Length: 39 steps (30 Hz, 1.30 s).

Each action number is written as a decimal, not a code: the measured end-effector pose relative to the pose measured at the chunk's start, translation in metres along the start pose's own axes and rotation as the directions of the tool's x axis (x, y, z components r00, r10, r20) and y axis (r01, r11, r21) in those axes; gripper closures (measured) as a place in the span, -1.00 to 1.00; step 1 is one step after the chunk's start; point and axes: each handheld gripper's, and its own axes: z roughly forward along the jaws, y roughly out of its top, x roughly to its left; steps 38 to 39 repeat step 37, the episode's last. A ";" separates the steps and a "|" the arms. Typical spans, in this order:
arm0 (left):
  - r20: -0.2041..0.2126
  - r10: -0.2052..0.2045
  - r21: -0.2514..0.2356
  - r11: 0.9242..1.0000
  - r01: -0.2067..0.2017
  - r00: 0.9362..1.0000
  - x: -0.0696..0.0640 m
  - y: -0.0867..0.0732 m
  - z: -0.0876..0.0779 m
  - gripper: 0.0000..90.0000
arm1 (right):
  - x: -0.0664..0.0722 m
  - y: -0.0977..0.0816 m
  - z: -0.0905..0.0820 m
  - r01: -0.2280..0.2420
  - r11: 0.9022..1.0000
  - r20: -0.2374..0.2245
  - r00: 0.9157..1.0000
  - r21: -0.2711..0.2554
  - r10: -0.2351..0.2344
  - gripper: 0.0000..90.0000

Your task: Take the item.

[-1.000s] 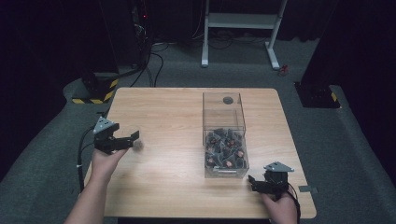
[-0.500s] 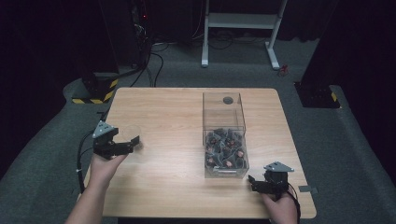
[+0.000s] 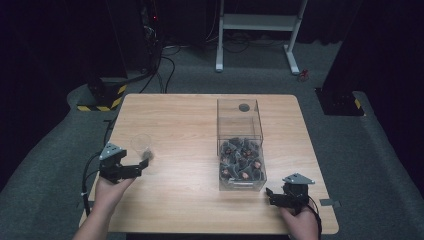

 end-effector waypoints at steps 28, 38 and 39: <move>-0.067 0.112 0.227 0.969 -0.094 0.991 -0.012 -0.079 0.021 -0.91 | 0.000 0.000 0.000 0.000 1.000 0.001 1.000 0.000 0.000 -0.82; -0.068 0.112 0.208 0.973 -0.096 0.991 -0.014 -0.083 0.019 -0.91 | 0.000 0.000 0.000 -0.001 1.000 0.001 1.000 0.001 0.001 -0.82; -0.068 0.112 0.208 0.973 -0.096 0.991 -0.014 -0.083 0.019 -0.91 | 0.000 0.000 0.000 -0.001 1.000 0.001 1.000 0.001 0.001 -0.82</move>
